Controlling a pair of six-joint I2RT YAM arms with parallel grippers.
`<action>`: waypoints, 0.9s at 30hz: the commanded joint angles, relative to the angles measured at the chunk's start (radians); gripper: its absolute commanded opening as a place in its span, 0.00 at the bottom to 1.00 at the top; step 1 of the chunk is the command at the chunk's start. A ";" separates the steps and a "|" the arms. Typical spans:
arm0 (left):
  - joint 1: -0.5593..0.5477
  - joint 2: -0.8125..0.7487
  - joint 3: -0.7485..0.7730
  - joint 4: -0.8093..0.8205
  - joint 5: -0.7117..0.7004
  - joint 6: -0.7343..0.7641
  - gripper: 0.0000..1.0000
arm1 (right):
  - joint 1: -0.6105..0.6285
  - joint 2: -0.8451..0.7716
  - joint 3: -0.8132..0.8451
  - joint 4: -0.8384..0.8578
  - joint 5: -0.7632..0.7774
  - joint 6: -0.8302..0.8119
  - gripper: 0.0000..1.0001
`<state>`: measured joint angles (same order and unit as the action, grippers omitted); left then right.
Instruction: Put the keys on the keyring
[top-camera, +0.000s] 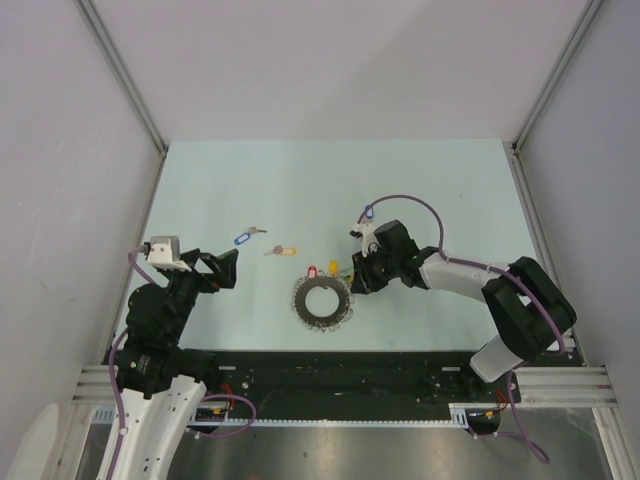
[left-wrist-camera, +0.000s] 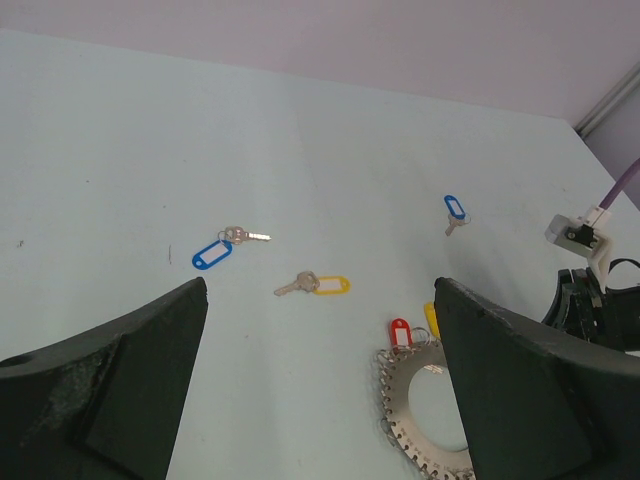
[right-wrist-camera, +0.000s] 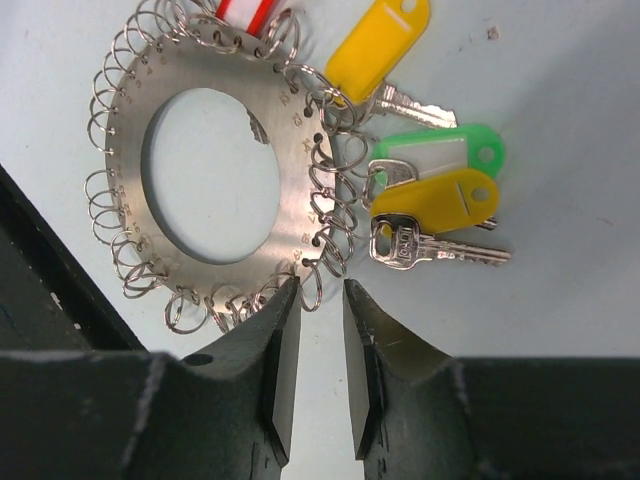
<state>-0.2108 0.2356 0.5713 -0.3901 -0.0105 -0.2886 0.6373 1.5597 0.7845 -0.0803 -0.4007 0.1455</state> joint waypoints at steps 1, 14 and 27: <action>0.005 0.001 0.029 0.023 0.026 -0.009 1.00 | 0.004 0.026 0.015 -0.006 -0.009 0.034 0.28; 0.005 -0.002 0.029 0.023 0.030 -0.007 1.00 | -0.013 0.037 -0.005 0.060 0.020 0.069 0.28; 0.005 -0.001 0.029 0.023 0.032 -0.007 1.00 | -0.031 0.102 -0.005 0.120 -0.047 0.071 0.26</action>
<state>-0.2108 0.2356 0.5713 -0.3901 0.0040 -0.2886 0.6083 1.6455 0.7826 -0.0032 -0.4122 0.2138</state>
